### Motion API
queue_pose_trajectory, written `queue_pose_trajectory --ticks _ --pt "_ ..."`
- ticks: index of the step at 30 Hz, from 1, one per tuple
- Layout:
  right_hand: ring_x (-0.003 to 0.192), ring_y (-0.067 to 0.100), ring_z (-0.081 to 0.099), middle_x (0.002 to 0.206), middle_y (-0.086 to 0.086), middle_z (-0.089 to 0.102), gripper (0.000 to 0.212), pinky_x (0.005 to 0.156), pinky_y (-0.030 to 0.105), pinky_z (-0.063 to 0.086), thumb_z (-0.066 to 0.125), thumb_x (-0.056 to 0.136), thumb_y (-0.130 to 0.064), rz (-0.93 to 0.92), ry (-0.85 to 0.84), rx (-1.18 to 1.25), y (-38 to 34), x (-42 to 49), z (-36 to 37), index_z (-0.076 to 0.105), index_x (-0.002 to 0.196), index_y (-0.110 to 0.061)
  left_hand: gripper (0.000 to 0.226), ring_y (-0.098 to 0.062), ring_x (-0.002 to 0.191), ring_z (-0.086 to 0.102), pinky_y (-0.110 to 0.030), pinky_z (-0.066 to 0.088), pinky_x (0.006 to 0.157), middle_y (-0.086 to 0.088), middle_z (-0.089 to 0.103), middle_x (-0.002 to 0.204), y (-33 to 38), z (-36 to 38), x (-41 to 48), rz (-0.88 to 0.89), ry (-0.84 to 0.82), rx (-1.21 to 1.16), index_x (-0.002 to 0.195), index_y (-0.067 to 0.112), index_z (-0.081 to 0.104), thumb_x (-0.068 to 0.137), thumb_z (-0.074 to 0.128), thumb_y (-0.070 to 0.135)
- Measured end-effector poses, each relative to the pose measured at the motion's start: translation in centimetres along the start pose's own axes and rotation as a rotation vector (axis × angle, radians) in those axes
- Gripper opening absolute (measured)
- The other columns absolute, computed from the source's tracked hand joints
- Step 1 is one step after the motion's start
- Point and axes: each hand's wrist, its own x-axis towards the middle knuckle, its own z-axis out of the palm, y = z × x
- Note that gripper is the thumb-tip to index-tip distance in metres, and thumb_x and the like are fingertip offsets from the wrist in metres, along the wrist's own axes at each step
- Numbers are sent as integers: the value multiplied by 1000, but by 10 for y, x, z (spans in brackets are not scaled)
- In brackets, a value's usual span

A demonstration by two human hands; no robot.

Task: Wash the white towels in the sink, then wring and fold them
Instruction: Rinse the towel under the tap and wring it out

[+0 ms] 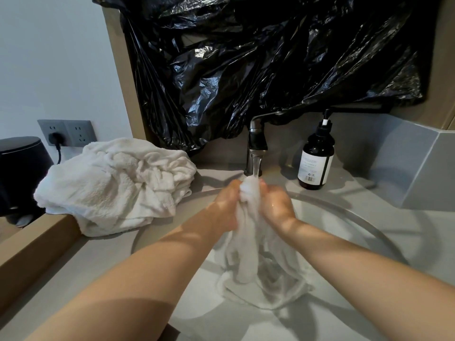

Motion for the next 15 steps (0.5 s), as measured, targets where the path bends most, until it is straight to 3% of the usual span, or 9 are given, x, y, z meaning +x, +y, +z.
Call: queue_pose_trajectory --ticks 1,4,6,8,11,13,15 --pt "77 24 53 79 8 61 47 68 29 37 38 102 -40 58 -5 15 3 6 -7 59 73 -10 36 -17 54 59 -23 50 50 -5 60 65 0 3 0 20 -18 9 75 8 62 99 39 20" --pt "80 27 55 78 8 61 45 73 30 38 41 101 -41 156 23 -18 11 16 -28 59 74 -10 33 -18 69 67 -28 56 68 -8 70 80 1 15 -6 29 -15 36 102 4 66 103 41 25" --pt "78 29 53 71 8 55 46 70 31 36 37 103 -36 61 143 -25 12 12 -34 52 66 -12 30 -14 55 66 -24 53 57 -5 69 65 -1 19 -2 51 53 46 89 6 66 103 46 23" --pt "79 28 50 72 6 52 43 70 32 34 35 103 -31 -75 220 15 3 -1 -30 45 66 -12 23 -17 55 62 -24 49 56 -4 64 62 0 19 1 77 139 64 82 9 64 100 51 16" --pt "82 25 54 84 3 60 34 72 30 39 37 101 -36 -125 103 18 -6 -13 -9 59 87 -15 24 -27 71 56 -31 44 68 -12 56 72 3 13 3 109 187 36 78 4 59 98 46 6" --pt "79 19 57 79 -2 64 32 63 24 43 44 99 -34 -9 -2 182 0 -6 -6 63 81 -16 19 -33 92 60 -38 47 87 -20 60 91 4 7 1 146 55 62 96 -1 61 99 42 1" --pt "79 18 56 75 -2 61 28 52 16 41 46 99 -19 124 -123 154 11 6 -17 60 75 -19 21 -33 101 62 -46 47 100 -20 64 106 4 5 -8 122 -98 87 113 0 60 98 46 -1"
